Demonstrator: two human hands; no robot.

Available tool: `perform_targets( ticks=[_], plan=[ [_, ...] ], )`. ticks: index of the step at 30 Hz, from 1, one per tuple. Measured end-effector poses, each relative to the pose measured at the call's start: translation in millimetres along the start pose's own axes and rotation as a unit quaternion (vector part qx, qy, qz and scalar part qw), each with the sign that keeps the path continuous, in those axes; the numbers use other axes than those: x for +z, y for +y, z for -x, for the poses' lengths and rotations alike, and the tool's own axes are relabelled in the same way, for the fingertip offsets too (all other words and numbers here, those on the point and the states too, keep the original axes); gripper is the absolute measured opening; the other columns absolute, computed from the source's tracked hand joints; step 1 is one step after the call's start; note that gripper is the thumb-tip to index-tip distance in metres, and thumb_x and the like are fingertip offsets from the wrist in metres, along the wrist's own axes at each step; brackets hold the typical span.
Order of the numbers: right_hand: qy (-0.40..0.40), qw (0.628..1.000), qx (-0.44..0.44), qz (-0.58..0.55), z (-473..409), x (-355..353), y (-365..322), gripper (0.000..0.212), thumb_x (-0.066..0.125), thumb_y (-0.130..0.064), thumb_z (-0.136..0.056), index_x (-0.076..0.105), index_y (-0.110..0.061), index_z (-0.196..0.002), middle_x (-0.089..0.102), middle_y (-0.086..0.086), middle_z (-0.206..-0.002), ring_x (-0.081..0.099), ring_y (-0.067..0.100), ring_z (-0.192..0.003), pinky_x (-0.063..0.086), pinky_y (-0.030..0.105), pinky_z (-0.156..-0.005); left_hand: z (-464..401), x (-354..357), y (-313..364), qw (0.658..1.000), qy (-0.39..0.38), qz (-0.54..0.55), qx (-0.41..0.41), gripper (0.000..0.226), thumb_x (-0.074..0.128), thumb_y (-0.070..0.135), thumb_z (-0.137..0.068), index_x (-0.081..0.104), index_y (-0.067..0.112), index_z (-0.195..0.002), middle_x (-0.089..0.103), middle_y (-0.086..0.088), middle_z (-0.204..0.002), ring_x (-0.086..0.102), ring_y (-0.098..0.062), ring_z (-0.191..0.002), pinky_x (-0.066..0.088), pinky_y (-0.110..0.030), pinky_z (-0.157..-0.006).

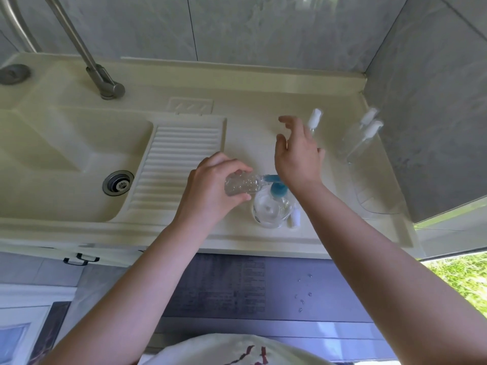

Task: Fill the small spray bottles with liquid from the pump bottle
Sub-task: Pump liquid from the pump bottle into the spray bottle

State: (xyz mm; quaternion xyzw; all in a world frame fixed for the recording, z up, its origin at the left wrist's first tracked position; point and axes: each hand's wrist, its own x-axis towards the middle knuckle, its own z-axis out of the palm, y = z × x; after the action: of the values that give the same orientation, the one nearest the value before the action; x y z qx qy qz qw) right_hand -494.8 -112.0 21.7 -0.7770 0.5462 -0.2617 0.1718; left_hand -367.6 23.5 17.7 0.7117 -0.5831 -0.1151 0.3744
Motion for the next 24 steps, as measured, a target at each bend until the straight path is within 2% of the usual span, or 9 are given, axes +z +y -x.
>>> perform_targets(
  ticks=[3, 7, 12, 17, 21, 24],
  plan=[
    [-0.002, 0.998, -0.031, 0.059, 7.1, 3.6, 0.7, 0.040, 0.041, -0.017, -0.098, 0.048, -0.028, -0.136, 0.053, -0.003, -0.135, 0.049, 0.027, -0.117, 0.022, 0.035, -0.081, -0.8, 1.7, -0.4, 1.000, 0.000, -0.001, 0.001, 0.052, 0.094, 0.021, -0.056, 0.073, 0.032, -0.102, 0.057, 0.013, -0.095, 0.061, -0.011, -0.089, 0.053, -0.039, -0.083],
    [-0.024, 0.997, -0.009, 0.067, 9.1, 5.8, 4.5, 0.038, 0.039, -0.020, -0.101, 0.046, -0.028, -0.137, 0.051, 0.000, -0.137, 0.048, 0.029, -0.118, 0.023, 0.037, -0.083, -1.1, 4.3, 0.4, 1.000, -0.007, -0.009, 0.006, 0.052, 0.093, 0.022, -0.057, 0.073, 0.034, -0.103, 0.056, 0.015, -0.095, 0.060, -0.012, -0.090, 0.052, -0.040, -0.084],
    [-0.061, 0.997, 0.036, -0.020, 6.1, 2.4, -1.7, 0.038, 0.040, -0.025, -0.101, 0.043, -0.029, -0.138, 0.049, 0.000, -0.140, 0.045, 0.026, -0.126, 0.030, 0.042, -0.097, -1.9, 2.6, -2.8, 1.000, 0.006, -0.008, 0.011, 0.052, 0.093, 0.021, -0.056, 0.073, 0.034, -0.102, 0.056, 0.014, -0.095, 0.061, -0.013, -0.090, 0.053, -0.040, -0.083],
    [-0.094, 0.994, 0.055, 0.005, 14.0, 8.0, -0.6, 0.037, 0.036, -0.029, -0.103, 0.042, -0.028, -0.139, 0.047, 0.003, -0.142, 0.044, 0.028, -0.127, 0.029, 0.044, -0.100, -2.1, 4.6, -4.0, 1.000, 0.001, -0.019, 0.010, 0.053, 0.093, 0.021, -0.055, 0.072, 0.036, -0.102, 0.056, 0.014, -0.094, 0.061, -0.014, -0.089, 0.053, -0.041, -0.083],
    [-0.115, 0.987, 0.088, -0.064, 3.6, -0.4, -3.1, 0.040, 0.040, -0.037, -0.103, 0.040, -0.028, -0.142, 0.044, 0.006, -0.144, 0.042, 0.028, -0.132, 0.026, 0.046, -0.106, -1.9, 3.3, -2.7, 1.000, 0.005, -0.006, 0.007, 0.054, 0.094, 0.021, -0.055, 0.072, 0.035, -0.103, 0.057, 0.013, -0.095, 0.062, -0.014, -0.091, 0.053, -0.042, -0.084],
    [-0.118, 0.988, 0.085, -0.042, 8.4, 1.9, -2.0, 0.039, 0.038, -0.034, -0.103, 0.040, -0.028, -0.142, 0.042, 0.005, -0.147, 0.039, 0.026, -0.135, 0.026, 0.045, -0.106, -1.3, 3.7, -2.5, 1.000, 0.006, -0.010, 0.008, 0.053, 0.093, 0.022, -0.055, 0.072, 0.035, -0.103, 0.056, 0.015, -0.095, 0.062, -0.014, -0.091, 0.053, -0.042, -0.084]
  ],
)
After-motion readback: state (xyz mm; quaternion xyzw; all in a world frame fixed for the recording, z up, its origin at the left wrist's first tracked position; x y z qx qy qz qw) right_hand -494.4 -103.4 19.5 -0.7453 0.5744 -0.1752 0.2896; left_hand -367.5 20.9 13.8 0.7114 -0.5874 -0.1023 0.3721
